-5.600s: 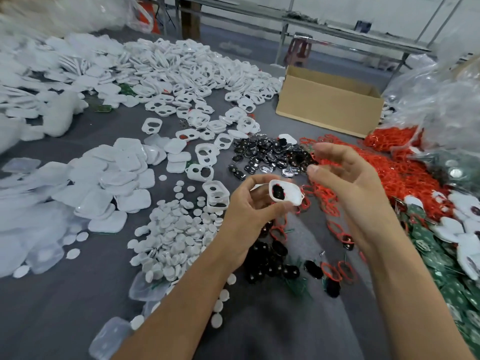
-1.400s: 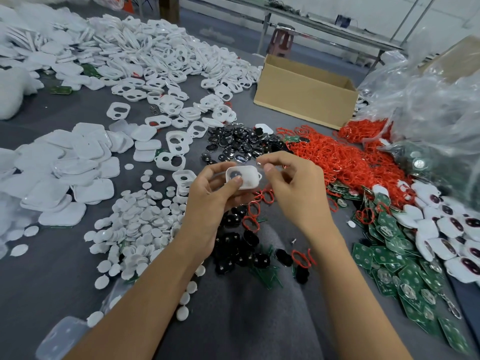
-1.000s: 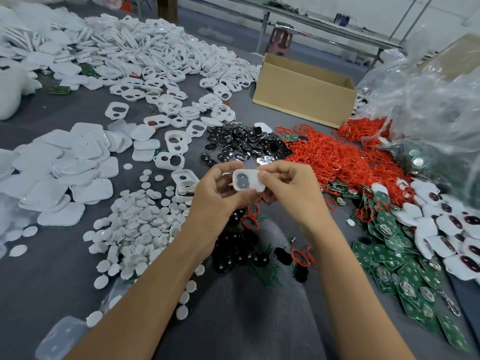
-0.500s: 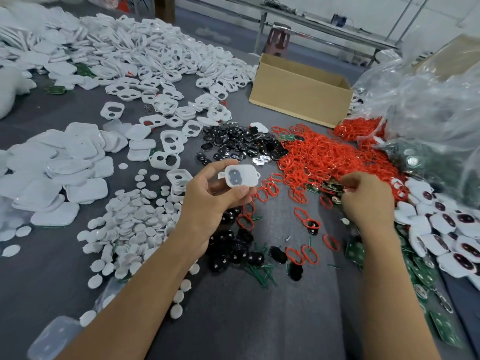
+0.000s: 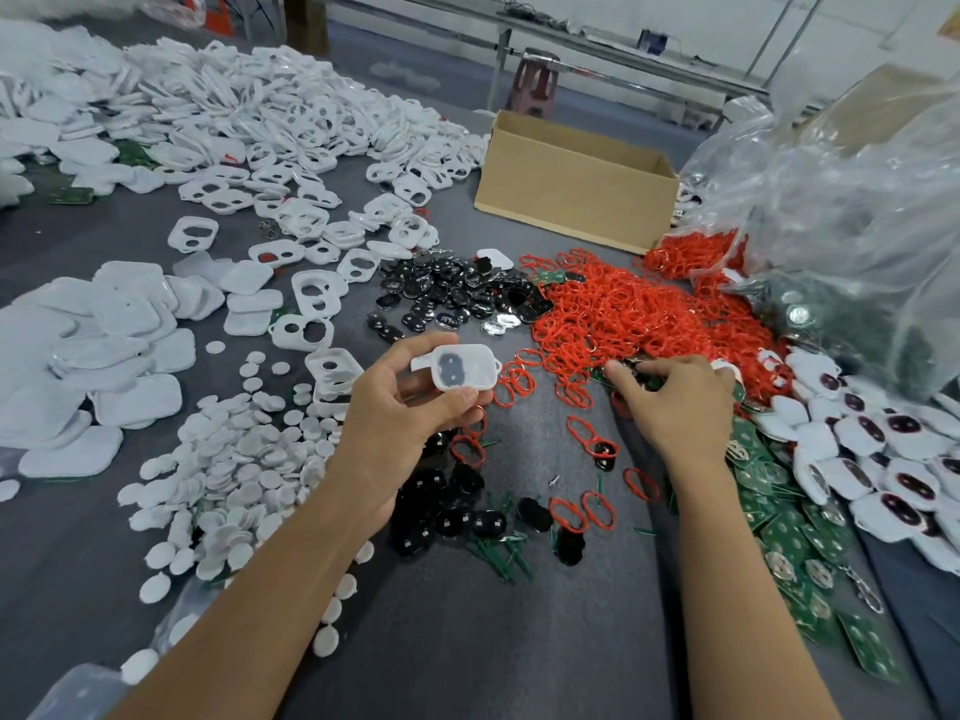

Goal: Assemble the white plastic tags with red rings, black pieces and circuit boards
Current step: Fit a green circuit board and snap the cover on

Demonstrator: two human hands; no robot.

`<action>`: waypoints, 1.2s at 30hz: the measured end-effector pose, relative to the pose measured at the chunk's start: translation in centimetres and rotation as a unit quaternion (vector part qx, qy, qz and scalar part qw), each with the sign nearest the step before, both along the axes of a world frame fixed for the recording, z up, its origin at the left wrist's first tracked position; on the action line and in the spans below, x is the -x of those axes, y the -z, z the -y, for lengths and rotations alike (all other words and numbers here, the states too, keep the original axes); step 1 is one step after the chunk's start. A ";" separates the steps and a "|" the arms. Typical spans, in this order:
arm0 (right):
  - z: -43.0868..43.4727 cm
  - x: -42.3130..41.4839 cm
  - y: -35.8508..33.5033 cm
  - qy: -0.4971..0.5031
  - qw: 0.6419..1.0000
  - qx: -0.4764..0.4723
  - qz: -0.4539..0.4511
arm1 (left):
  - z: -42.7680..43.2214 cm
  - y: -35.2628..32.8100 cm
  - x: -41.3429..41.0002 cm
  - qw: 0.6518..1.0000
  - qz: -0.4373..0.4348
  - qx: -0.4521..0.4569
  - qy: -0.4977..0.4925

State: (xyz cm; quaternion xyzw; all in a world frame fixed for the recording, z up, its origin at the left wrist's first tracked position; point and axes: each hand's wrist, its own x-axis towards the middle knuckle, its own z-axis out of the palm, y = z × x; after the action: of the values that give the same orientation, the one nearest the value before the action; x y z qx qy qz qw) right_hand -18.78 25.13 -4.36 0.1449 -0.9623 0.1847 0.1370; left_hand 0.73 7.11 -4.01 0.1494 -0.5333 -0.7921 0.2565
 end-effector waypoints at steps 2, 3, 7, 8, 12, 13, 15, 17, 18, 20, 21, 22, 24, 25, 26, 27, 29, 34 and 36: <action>0.4 -0.1 0.2 0.017 1.000 0.012 -0.003 | 0.0 0.0 0.0 1.000 0.002 0.004 0.000; 0.5 0.0 0.2 0.023 1.000 0.019 0.006 | 0.0 0.0 0.0 1.000 0.002 0.006 -0.001; 0.7 0.3 -0.3 0.032 0.993 0.085 0.068 | 0.0 0.0 0.0 1.000 0.001 0.005 -0.006; 0.6 0.2 -0.5 0.025 0.993 0.091 0.064 | 0.0 -0.1 0.0 1.000 0.001 0.005 -0.007; 0.2 -0.8 -2.7 -0.081 0.985 0.139 0.055 | 0.0 -0.2 0.0 1.000 0.000 0.002 -0.007; 0.4 -1.3 -3.5 -0.127 0.974 0.170 0.083 | 0.0 -0.2 0.0 1.000 0.001 0.000 -0.007; 1.5 -2.4 -4.9 -0.231 0.930 0.241 0.154 | 0.0 -0.2 0.0 1.000 0.005 -0.004 -0.008; 3.1 -3.6 -5.5 -0.308 0.884 0.285 0.204 | 0.0 -0.3 0.0 1.000 0.009 -0.001 -0.010; 3.9 -4.2 -5.5 -0.334 0.867 0.296 0.221 | 0.0 -0.3 0.0 1.000 0.010 0.001 -0.012; 5.2 -5.3 -5.3 -0.371 0.842 0.308 0.242 | 0.0 -0.3 -0.1 1.000 0.011 0.003 -0.016; 5.6 -5.7 -5.2 -0.383 0.834 0.311 0.248 | 0.0 -0.3 -0.1 1.000 0.012 0.004 -0.016; 5.9 -6.0 -5.1 -0.392 0.827 0.314 0.253 | 0.0 -0.2 -0.1 1.000 0.014 0.007 -0.015; 6.3 -6.5 -5.3 -0.409 0.815 0.320 0.256 | 0.0 -0.2 -0.1 1.000 0.018 0.014 -0.014; 6.5 -6.7 -5.4 -0.417 0.811 0.323 0.253 | 0.0 -0.2 -0.1 1.000 0.019 0.014 -0.013; 6.7 -7.1 -5.6 -0.423 0.808 0.326 0.246 | 0.1 -0.2 -0.1 1.000 0.019 0.010 -0.012; 6.9 -7.4 -5.7 -0.429 0.807 0.330 0.236 | 0.0 -0.2 -0.1 1.000 0.018 0.005 -0.011; 7.3 -8.0 -5.7 -0.434 0.812 0.334 0.203 | 0.0 -0.2 -0.1 1.000 0.016 -0.002 -0.008; 7.5 -8.6 -5.8 -0.458 0.795 0.363 0.166 | 0.1 -0.3 -0.1 1.000 0.013 -0.003 -0.011; 7.5 -8.8 -6.0 -0.477 0.757 0.401 0.197 | 0.1 -0.3 -0.1 1.000 0.016 0.003 -0.011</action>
State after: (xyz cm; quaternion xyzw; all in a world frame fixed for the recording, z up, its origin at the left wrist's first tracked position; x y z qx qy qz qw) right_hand -10.00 17.58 1.66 0.4776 -0.6122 0.6193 -0.1161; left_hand 0.84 7.03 -3.72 0.1670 -0.5378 -0.7853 0.2573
